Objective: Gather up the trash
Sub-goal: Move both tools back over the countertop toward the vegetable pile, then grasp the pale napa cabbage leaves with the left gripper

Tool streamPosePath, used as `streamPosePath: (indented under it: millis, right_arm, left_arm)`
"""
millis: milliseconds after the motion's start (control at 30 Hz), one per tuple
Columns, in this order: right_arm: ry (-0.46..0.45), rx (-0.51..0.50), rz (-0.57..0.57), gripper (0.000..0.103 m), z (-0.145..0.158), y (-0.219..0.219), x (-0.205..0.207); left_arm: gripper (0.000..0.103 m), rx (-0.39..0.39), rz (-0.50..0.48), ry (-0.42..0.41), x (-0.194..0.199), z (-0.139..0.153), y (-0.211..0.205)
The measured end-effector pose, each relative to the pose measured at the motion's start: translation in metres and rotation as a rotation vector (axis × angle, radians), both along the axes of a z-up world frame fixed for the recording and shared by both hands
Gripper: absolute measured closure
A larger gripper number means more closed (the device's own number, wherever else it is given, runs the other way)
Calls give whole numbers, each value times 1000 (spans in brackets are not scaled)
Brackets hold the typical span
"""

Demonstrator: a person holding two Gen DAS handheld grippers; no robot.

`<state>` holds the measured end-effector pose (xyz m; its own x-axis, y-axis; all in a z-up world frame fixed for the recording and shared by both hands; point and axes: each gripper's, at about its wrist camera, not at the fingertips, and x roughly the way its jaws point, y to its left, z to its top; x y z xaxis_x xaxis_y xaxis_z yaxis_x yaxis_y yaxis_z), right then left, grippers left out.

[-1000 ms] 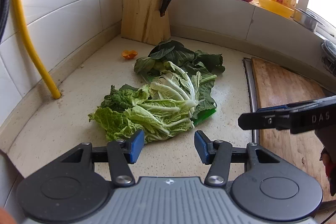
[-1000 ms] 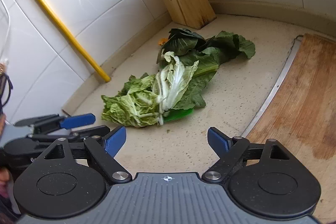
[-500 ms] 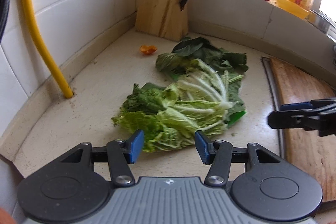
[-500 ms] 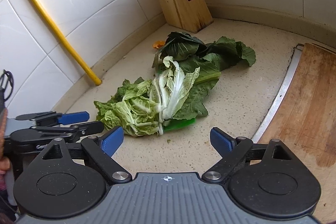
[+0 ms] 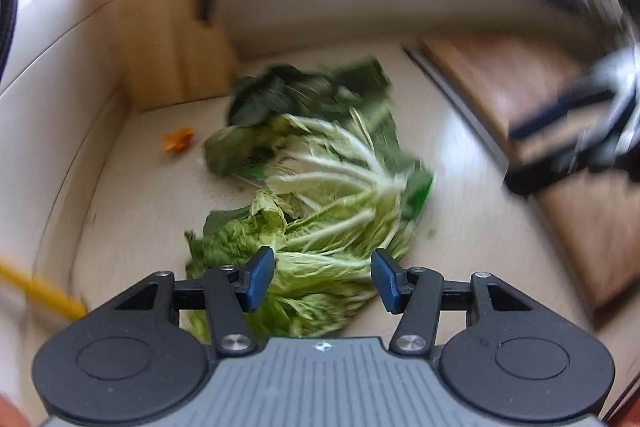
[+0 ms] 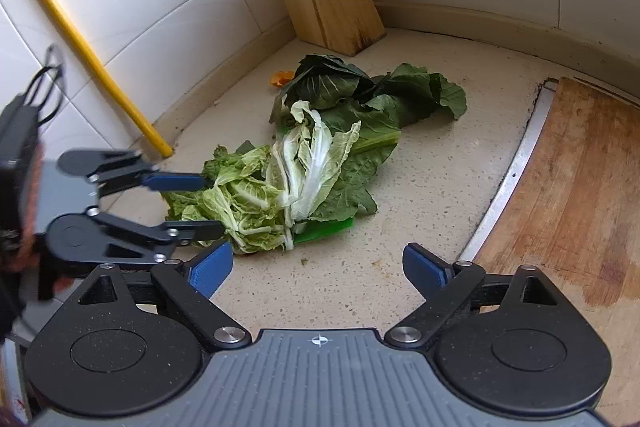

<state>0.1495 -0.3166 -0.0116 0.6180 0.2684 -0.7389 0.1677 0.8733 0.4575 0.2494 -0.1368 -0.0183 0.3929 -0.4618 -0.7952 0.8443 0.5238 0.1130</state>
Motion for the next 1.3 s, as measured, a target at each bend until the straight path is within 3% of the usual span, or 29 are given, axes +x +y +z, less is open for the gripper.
streamPosePath:
  millis: [167,267,333,433,500,633,667,767,867,933,1067,1200,1300]
  right_arm:
    - [23,21,-15,6,-4,0,2]
    - [43,28,-22,6,-8,-1,5]
    - [46,29,-25,6,-10,-3,9]
    - [44,41,-23,6,-11,-5,19]
    - [43,47,-13,6,-12,-7,26]
    - [36,80,-15,6,-16,-13,35]
    - [37,92,-18,6,-18,-14,36]
    - [55,119,-15,6,-24,-15,40]
    - [70,118,-1,6,-27,-13,41]
    - [75,124,3,6,-29,-11,41]
    - [69,137,-10,5,-30,-12,35]
    - [77,153,-31,4,-33,-15,31]
    - [79,164,-53,4,-36,-18,32]
  left_arm:
    - [52,102,-161,34,23,-11,-19]
    - [32,136,-261,47,26,-18,-27]
    - [29,137,-279,88,30,-22,-28]
    - [36,152,-260,113,27,-24,-21]
    - [51,181,-255,120,17,-22,-10]
    - [57,147,-267,273,-5,-8,18]
    - [57,136,-281,276,-10,-4,20]
    - [56,118,-278,158,-11,9,17]
    - [45,144,-311,74,7,11,2]
    - [45,179,-361,45,17,4,-13]
    - [41,251,-465,79,30,-15,-40]
    - [16,282,-534,116,47,-22,-49]
    - [5,281,-501,202,63,-30,-50]
